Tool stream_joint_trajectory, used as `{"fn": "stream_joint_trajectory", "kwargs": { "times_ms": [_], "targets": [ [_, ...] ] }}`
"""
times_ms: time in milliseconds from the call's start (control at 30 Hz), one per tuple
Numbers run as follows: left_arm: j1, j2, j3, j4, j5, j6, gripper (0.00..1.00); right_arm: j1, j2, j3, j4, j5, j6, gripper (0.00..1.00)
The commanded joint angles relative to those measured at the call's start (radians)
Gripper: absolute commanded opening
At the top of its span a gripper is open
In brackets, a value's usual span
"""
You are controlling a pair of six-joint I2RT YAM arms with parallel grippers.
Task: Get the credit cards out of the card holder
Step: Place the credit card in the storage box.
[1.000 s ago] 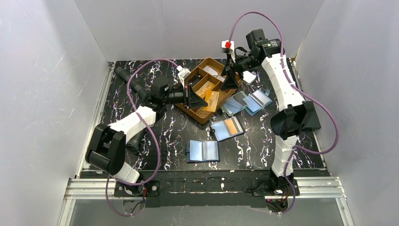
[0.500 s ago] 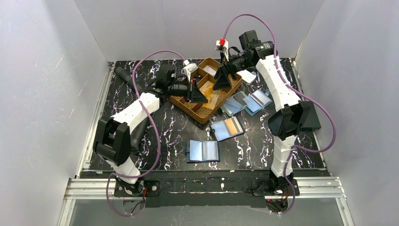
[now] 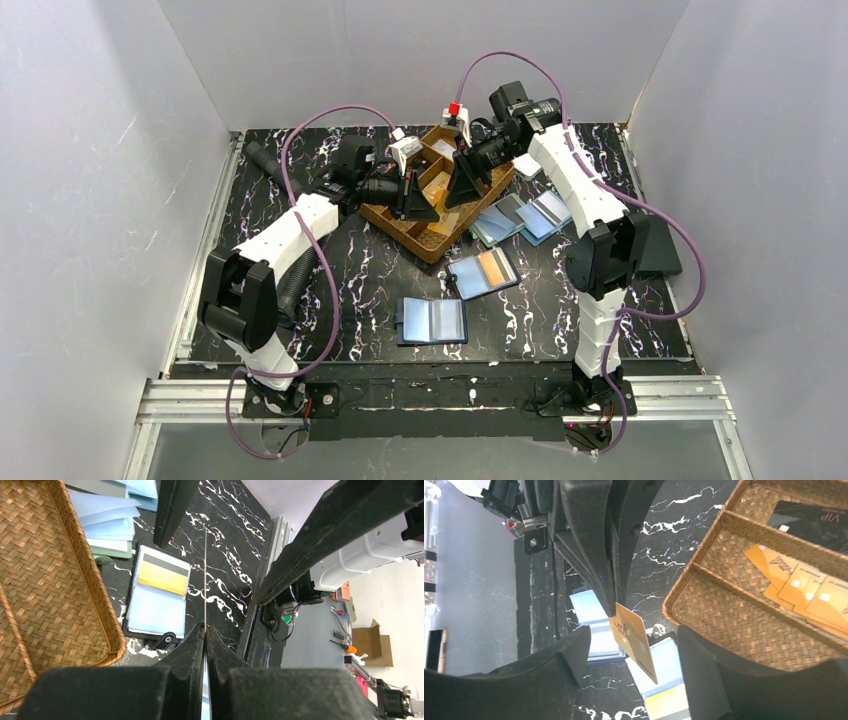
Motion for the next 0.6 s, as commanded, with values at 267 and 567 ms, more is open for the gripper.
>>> {"fn": "stream_joint_trajectory", "kwargs": {
  "times_ms": [267, 567],
  "targets": [
    [0.007, -0.079, -0.004, 0.064, -0.012, -0.028, 0.0, -0.006, -0.051, -0.075, -0.027, -0.14, 0.019, 0.22],
    [0.016, -0.136, -0.007, -0.024, -0.259, -0.023, 0.48, -0.016, -0.063, -0.089, 0.09, -0.155, 0.168, 0.01]
  ]
}}
